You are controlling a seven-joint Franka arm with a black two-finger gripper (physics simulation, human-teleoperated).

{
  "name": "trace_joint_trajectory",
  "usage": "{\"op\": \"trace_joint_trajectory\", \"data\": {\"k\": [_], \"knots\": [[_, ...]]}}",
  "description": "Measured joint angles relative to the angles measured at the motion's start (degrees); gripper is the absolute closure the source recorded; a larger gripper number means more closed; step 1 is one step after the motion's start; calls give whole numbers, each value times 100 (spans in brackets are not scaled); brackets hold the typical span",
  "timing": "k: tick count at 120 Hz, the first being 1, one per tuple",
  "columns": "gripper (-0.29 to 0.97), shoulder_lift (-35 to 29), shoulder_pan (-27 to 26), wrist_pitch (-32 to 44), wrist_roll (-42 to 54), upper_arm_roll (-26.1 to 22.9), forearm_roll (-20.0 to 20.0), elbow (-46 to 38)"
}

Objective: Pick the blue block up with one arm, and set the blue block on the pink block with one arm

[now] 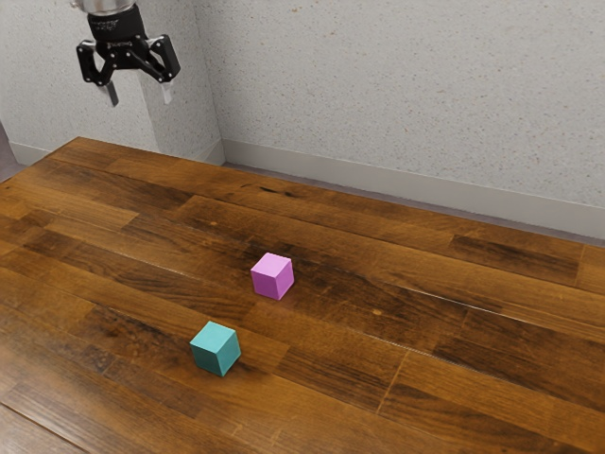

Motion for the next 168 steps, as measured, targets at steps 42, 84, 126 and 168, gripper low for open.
{"op": "trace_joint_trajectory", "data": {"k": [42,84,126,168], "knots": [[0,-693,-49,122,-244,-307,17,909],[0,-1773,101,412,-384,-756,-1,-2152],[0,-2582,-18,2988,-591,-1298,-291,-6540],[0,-2287,-25,5311,646,-1542,110,-7619]]}}
